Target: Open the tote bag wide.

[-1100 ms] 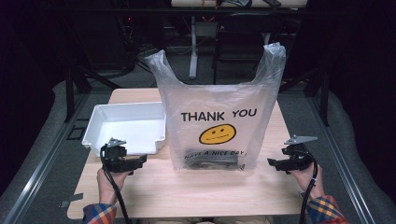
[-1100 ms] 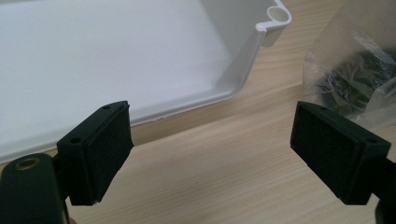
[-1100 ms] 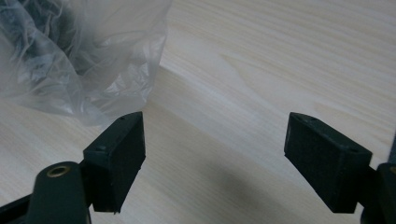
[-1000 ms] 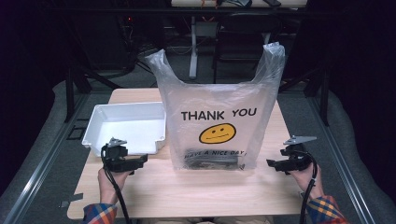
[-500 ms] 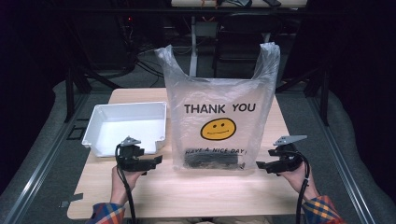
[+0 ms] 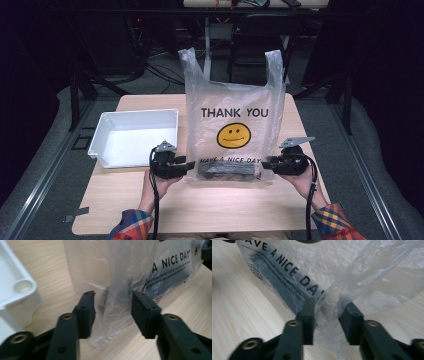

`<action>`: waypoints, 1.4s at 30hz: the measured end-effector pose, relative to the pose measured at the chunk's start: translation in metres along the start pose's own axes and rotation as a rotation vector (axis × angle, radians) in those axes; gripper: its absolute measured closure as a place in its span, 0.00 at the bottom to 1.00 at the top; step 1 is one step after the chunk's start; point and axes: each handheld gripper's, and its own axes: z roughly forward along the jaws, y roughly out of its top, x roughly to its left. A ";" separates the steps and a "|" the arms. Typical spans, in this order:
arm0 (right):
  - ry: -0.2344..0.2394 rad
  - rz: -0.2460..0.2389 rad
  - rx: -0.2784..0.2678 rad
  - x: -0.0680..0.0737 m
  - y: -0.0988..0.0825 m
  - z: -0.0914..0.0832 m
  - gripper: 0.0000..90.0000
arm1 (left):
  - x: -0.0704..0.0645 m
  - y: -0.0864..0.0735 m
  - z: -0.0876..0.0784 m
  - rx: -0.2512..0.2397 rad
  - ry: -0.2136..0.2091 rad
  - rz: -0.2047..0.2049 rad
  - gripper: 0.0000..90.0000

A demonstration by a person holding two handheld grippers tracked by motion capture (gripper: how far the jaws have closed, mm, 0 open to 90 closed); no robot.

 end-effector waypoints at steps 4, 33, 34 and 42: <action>-0.014 -0.008 0.023 0.003 0.001 0.005 0.96 | -0.002 -0.002 0.010 0.021 -0.018 0.006 0.89; -0.054 -0.011 0.089 0.003 -0.019 0.012 0.99 | 0.004 -0.021 0.026 0.192 -0.027 0.000 0.98; -0.054 -0.011 0.089 0.003 -0.019 0.012 0.99 | 0.004 -0.021 0.026 0.192 -0.027 0.000 0.98; -0.063 -0.026 0.119 0.005 -0.022 0.018 0.99 | 0.006 -0.023 0.028 0.224 -0.036 -0.011 0.98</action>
